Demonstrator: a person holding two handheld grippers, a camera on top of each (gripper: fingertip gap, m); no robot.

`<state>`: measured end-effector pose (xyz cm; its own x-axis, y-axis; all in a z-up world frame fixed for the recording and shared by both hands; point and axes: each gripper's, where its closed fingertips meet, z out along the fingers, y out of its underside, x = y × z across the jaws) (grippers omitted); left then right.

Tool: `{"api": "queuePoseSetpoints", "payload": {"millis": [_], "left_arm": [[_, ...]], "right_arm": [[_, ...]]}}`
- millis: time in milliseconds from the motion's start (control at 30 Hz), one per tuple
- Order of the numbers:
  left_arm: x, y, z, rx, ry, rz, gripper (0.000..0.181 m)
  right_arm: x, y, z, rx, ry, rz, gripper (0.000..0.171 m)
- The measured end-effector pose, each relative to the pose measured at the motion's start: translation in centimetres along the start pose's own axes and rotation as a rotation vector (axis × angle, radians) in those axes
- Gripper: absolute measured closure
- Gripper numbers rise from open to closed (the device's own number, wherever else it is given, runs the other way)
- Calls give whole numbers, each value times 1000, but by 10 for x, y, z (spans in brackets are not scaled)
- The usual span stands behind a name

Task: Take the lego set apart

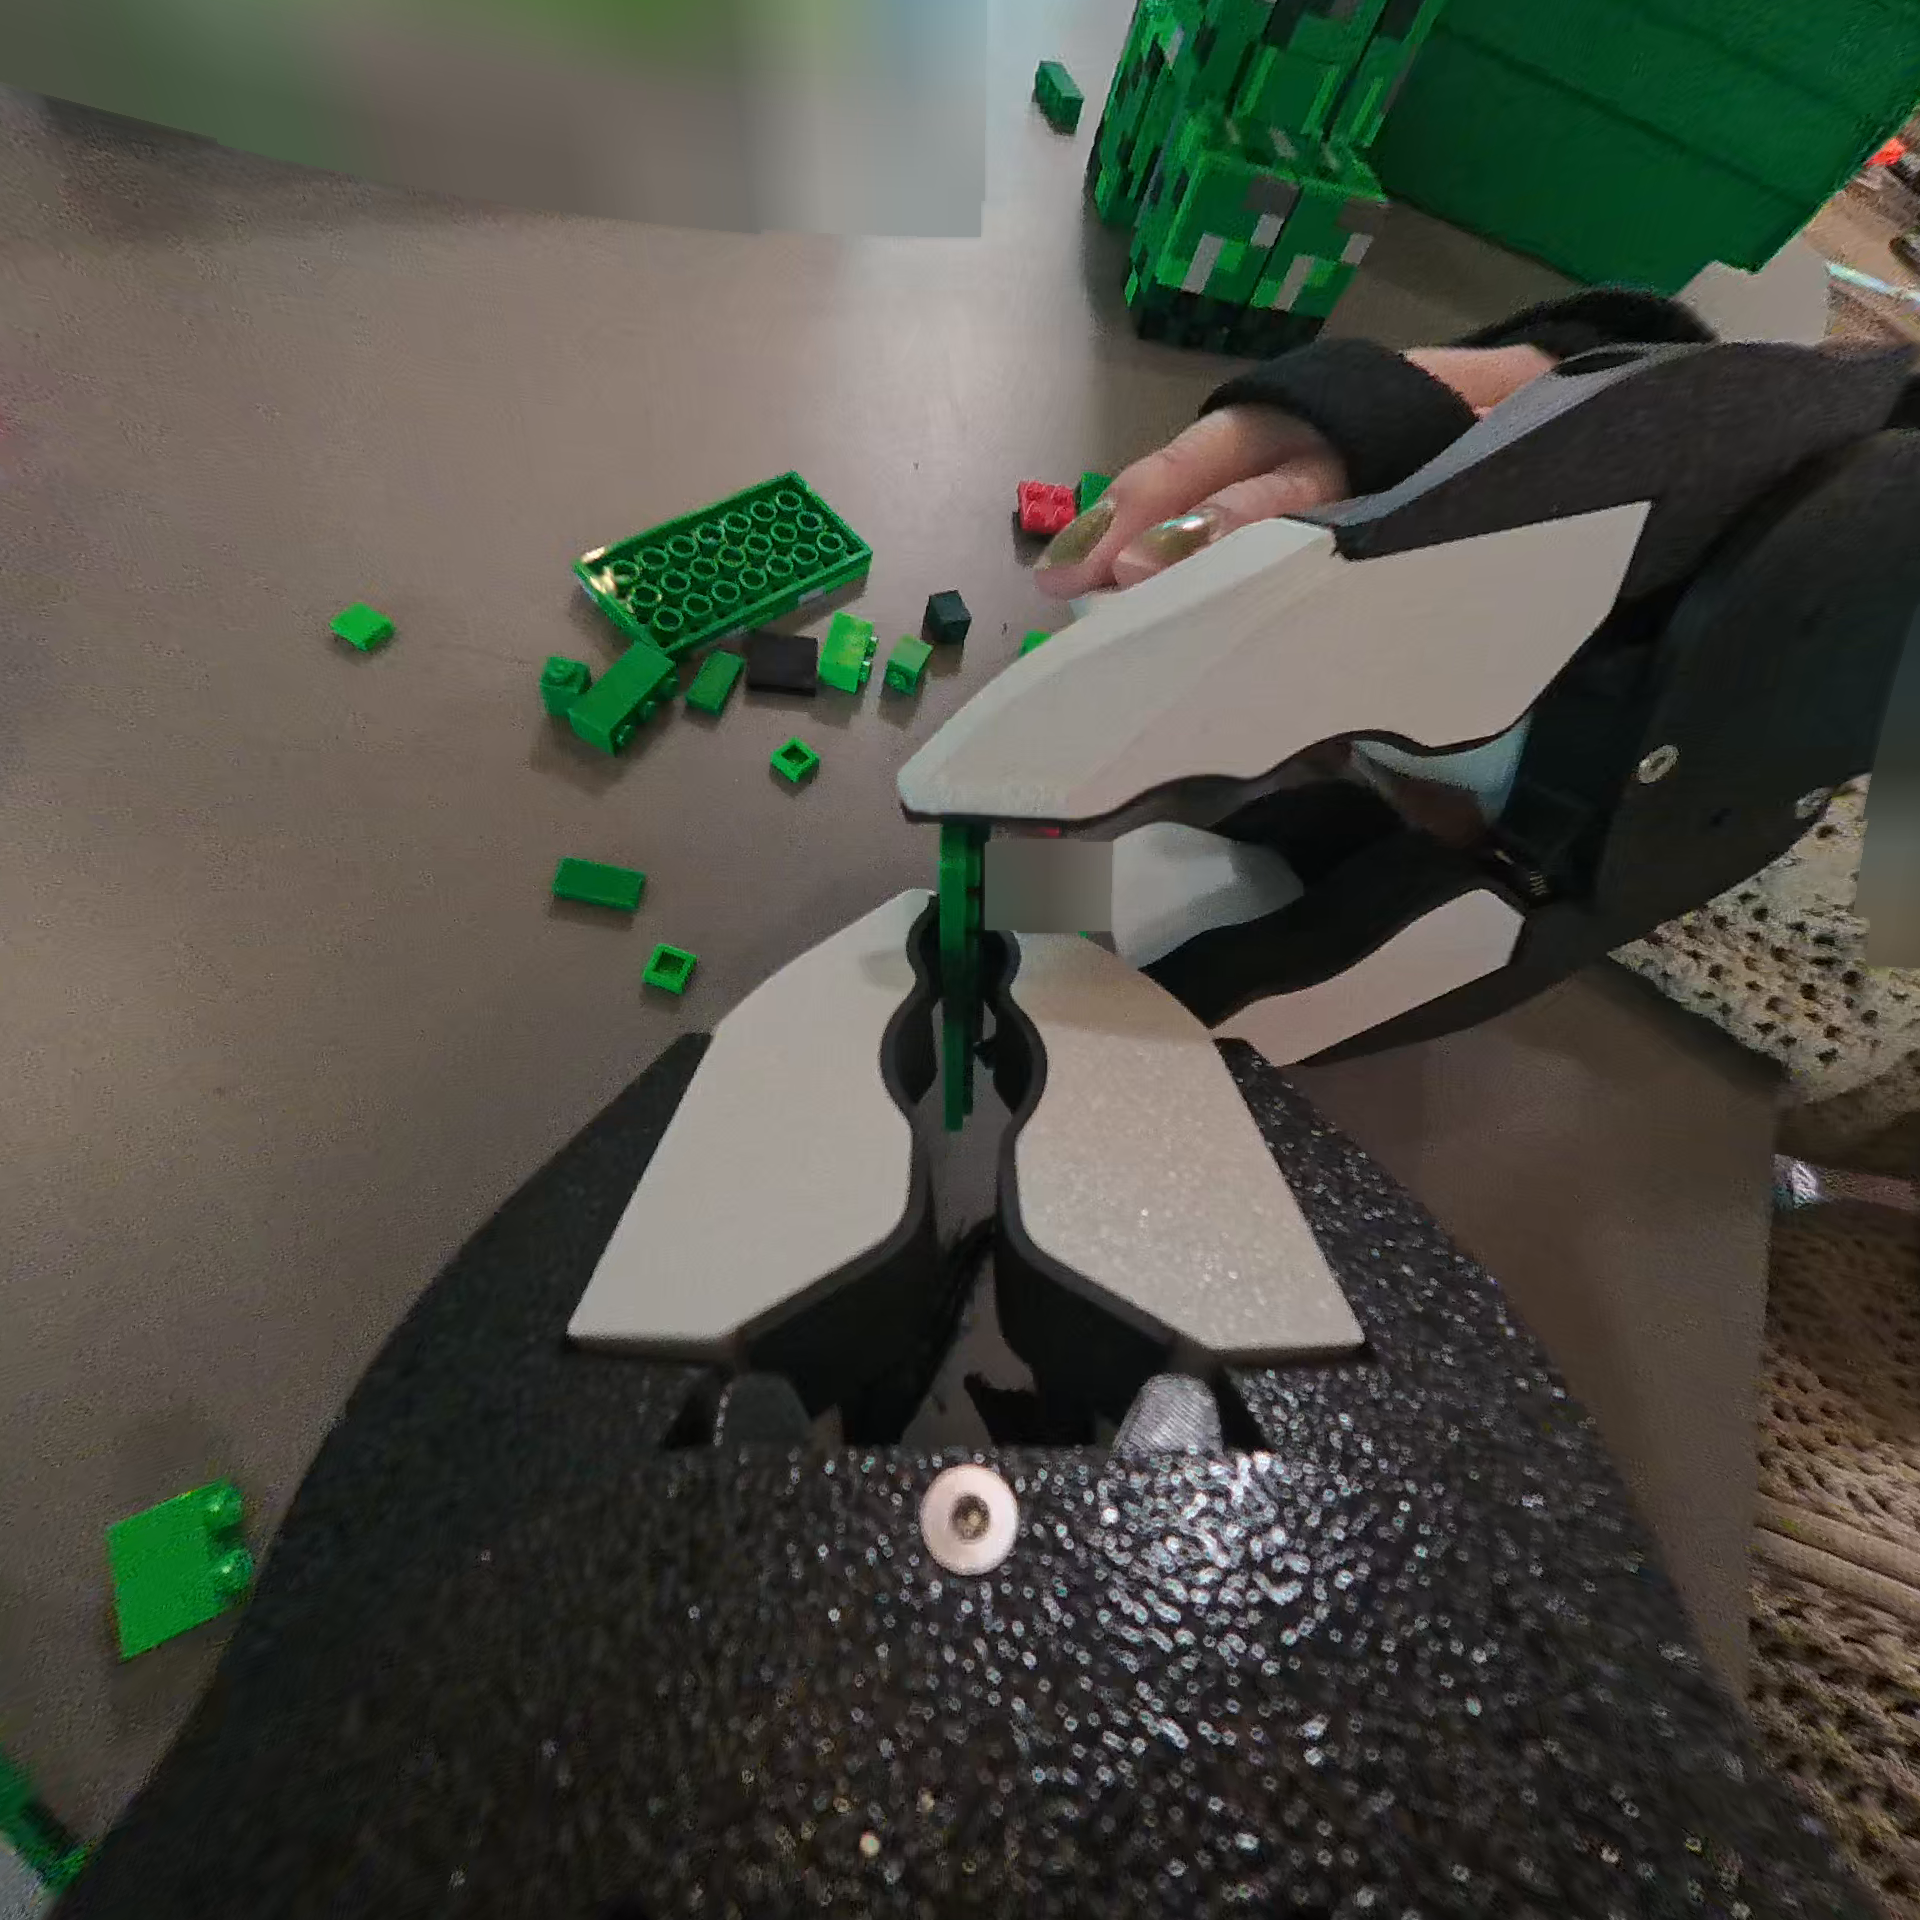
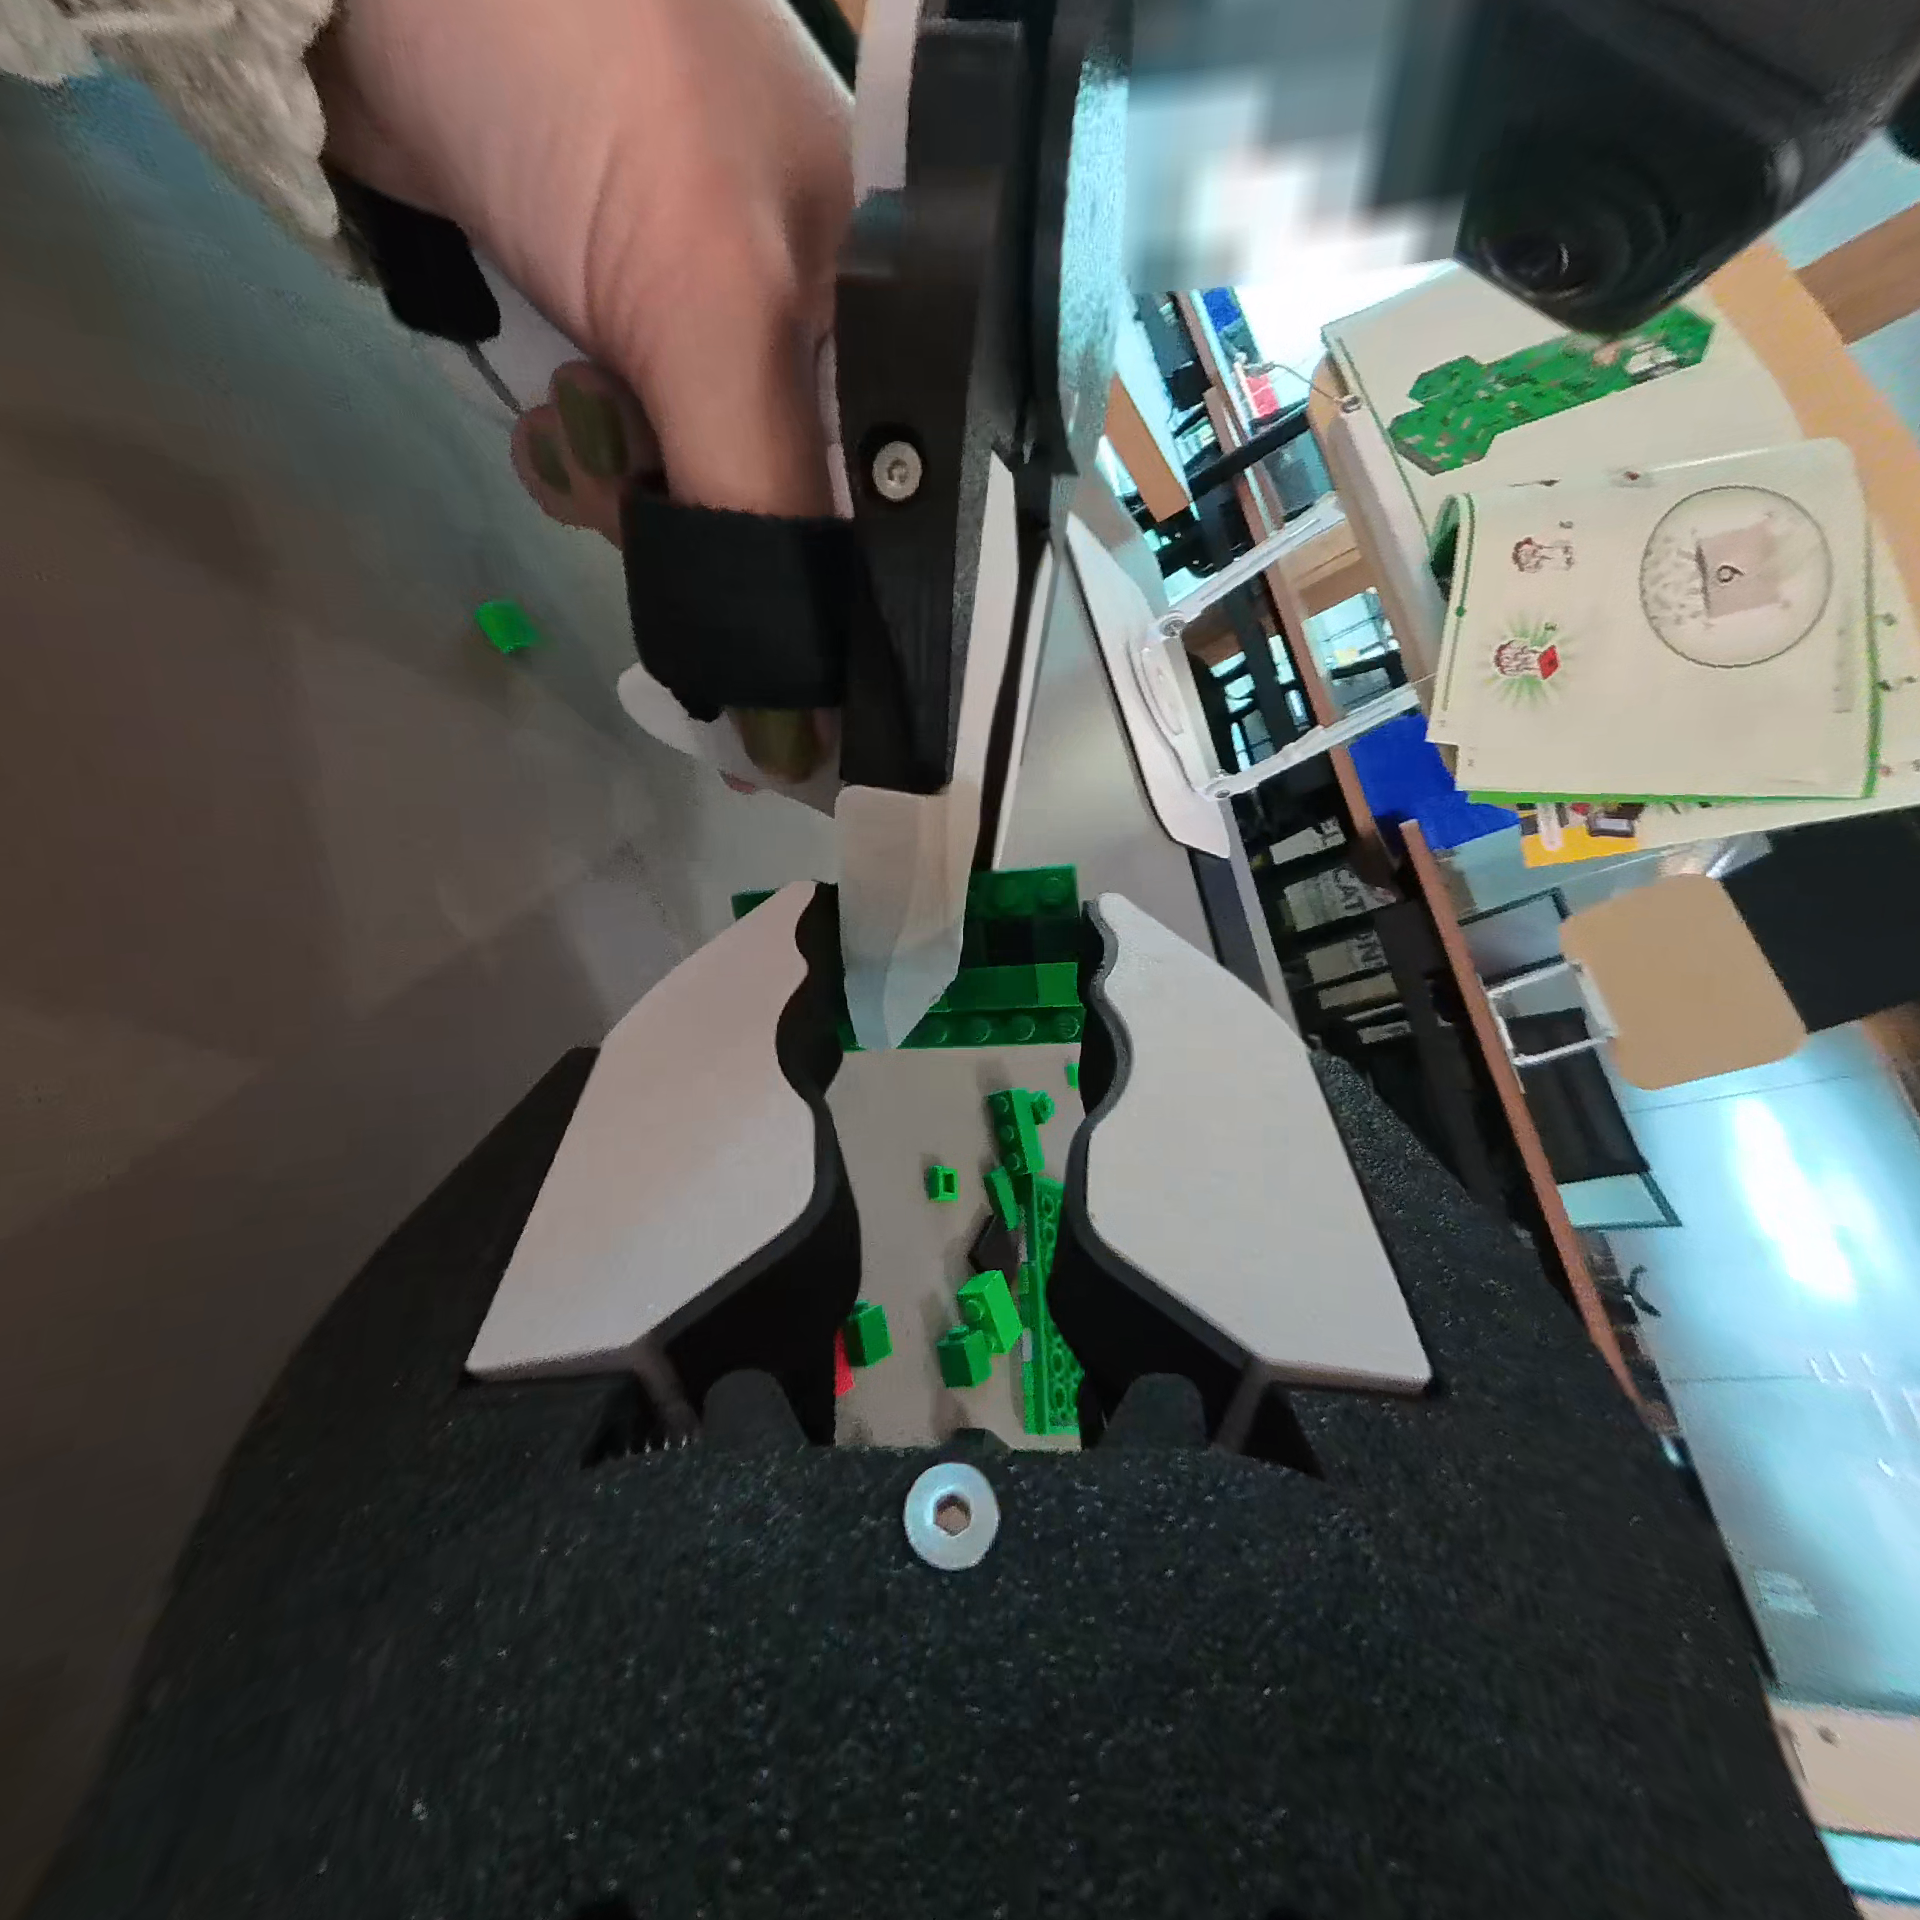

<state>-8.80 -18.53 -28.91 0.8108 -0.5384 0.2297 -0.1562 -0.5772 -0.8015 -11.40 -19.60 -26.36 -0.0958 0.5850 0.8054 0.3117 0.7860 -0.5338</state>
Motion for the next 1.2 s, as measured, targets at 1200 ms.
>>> {"api": "queuePoseSetpoints", "payload": {"millis": [1200], "left_arm": [[5,5,4,20,170,-134,176]], "right_arm": [[-5,3,4,6,-109,140,131]]}}
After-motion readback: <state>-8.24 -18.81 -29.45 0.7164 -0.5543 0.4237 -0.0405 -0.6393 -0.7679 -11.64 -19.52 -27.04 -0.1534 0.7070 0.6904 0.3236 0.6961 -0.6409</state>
